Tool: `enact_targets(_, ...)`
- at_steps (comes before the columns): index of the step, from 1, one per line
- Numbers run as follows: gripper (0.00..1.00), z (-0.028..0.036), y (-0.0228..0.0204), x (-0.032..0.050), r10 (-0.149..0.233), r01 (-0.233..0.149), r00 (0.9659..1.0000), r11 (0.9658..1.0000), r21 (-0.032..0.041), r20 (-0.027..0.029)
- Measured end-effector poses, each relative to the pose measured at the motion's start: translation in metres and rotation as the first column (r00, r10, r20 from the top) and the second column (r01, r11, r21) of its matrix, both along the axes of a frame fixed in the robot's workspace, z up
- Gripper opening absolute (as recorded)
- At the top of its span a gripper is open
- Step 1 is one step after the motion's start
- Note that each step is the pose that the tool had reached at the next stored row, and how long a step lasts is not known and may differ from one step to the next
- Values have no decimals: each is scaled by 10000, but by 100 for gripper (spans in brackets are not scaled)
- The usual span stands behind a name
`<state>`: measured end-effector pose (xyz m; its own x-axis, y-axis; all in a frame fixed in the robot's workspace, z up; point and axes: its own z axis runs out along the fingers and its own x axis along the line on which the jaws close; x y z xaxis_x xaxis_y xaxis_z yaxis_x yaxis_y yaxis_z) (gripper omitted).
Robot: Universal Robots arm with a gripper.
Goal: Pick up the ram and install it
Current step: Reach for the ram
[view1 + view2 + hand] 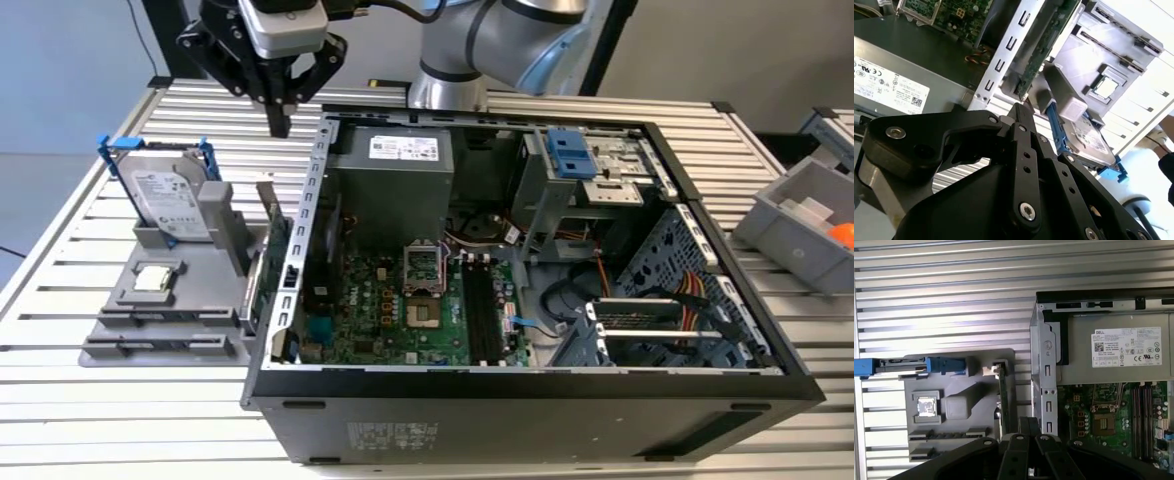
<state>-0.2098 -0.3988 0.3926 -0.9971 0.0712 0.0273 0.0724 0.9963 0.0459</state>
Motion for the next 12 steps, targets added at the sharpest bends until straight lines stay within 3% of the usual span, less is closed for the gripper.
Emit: enact_targets(12, 0, 0, 0, -104, 1, -1, 10000, 10000, 1, -47)
